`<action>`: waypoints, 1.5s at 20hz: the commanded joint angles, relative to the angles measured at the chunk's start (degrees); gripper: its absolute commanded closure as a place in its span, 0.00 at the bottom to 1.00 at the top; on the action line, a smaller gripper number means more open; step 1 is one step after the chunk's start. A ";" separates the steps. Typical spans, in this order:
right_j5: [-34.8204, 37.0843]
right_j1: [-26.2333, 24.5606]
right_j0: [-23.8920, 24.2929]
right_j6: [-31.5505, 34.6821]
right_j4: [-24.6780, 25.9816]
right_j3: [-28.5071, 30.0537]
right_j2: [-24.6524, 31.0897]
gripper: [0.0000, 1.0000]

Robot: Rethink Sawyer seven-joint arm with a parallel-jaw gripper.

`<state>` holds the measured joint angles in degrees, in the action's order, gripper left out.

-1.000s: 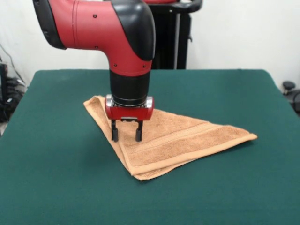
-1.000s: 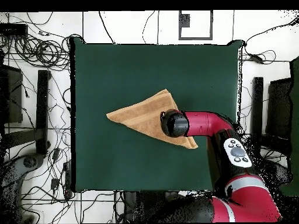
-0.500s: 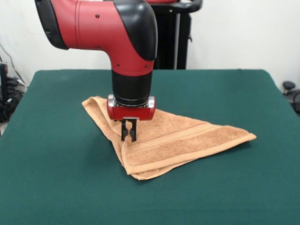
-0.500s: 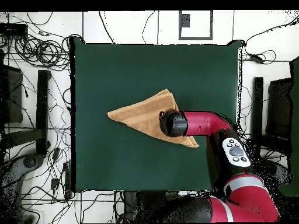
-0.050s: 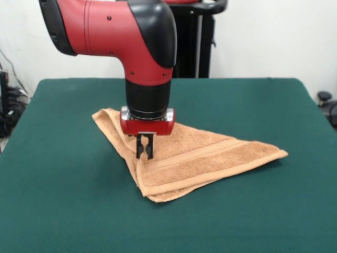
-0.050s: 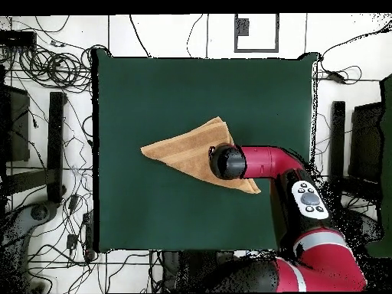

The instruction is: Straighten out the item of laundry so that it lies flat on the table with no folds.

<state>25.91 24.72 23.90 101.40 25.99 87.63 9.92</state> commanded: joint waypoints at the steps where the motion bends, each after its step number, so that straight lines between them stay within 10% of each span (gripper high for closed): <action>1: 5.16 -0.46 -0.85 2.35 -2.67 3.22 3.80 1.00; 7: 7.60 7.15 -3.55 6.38 -6.26 9.49 3.05 1.00; 30: 2.41 8.33 -2.69 7.92 -8.83 18.36 2.67 1.00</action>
<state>28.01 32.60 23.48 101.41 19.51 96.43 9.91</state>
